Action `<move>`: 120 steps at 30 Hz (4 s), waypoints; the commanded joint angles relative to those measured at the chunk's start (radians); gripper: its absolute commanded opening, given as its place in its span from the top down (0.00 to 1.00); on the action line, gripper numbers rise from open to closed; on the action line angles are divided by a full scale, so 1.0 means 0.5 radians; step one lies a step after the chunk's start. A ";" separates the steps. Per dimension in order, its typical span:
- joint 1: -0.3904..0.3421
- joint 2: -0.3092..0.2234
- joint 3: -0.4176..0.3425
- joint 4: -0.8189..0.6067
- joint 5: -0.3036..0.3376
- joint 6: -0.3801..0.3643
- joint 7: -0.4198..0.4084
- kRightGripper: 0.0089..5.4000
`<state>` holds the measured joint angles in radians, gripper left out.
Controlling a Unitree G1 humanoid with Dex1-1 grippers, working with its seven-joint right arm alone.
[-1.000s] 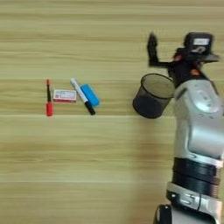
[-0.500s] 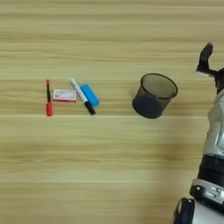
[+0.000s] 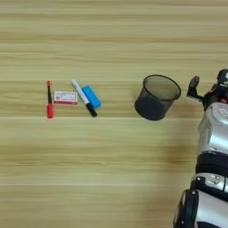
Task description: Move the objects on the table
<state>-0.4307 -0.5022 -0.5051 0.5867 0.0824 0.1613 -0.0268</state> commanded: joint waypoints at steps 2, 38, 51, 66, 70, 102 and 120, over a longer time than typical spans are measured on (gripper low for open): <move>-0.175 -0.148 0.020 -0.018 0.002 -0.117 -0.020 0.00; 0.122 0.036 0.370 -0.752 0.018 0.500 0.314 0.00; 0.092 -0.057 0.165 -0.773 -0.016 0.387 0.112 0.00; 0.289 0.012 0.033 -1.591 0.429 0.407 0.459 0.00; 0.359 0.035 0.065 -1.778 0.560 0.469 0.562 0.00; 0.583 0.237 1.042 -1.769 0.347 0.862 0.874 0.00; 0.501 0.316 1.085 -1.516 0.256 0.994 0.863 0.00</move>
<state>-0.1115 -0.3343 0.0503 -0.1481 0.2191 0.6762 0.4214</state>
